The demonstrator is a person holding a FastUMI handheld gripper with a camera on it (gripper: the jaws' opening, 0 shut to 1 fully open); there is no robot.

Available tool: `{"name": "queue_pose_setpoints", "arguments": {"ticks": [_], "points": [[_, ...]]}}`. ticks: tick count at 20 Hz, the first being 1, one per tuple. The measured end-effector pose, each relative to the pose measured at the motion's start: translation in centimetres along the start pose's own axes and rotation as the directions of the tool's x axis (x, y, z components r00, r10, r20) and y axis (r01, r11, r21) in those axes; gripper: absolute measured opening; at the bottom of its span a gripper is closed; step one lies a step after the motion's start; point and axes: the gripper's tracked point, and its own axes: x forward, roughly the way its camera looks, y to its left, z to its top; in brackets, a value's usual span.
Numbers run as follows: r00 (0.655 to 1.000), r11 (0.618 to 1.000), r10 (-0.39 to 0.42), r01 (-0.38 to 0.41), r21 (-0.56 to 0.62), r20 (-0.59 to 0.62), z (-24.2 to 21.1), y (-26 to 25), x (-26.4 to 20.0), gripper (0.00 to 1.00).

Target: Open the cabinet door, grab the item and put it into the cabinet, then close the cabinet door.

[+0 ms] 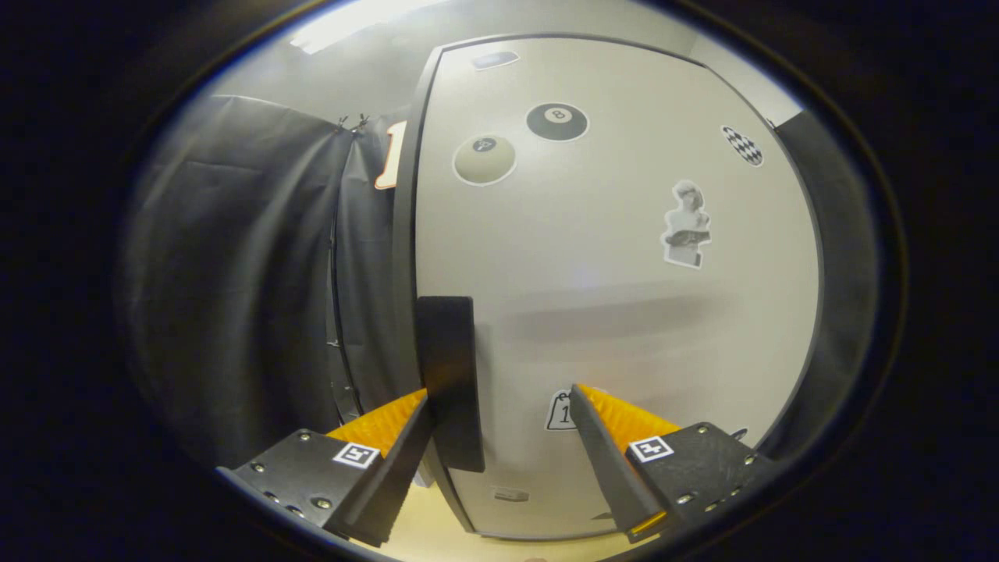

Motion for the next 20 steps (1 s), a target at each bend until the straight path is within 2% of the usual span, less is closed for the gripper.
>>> {"name": "queue_pose_setpoints", "arguments": {"ticks": [9, 14, 17, 20], "points": [[1.000, 1.000, 0.009, -0.008, -0.010, 0.011, -0.1, 0.1, -0.1, 1.00], [0.994, 0.995, 0.099, -0.098, -0.025, 0.045, 1.0, 0.7, -1.7, 1.00], [0.986, 0.992, 0.127, -0.124, -0.030, 0.112, 3.3, -1.0, -4.1, 1.00], [0.982, 0.993, 0.116, -0.114, -0.019, 0.147, 5.4, -5.0, -6.4, 0.97]]}}
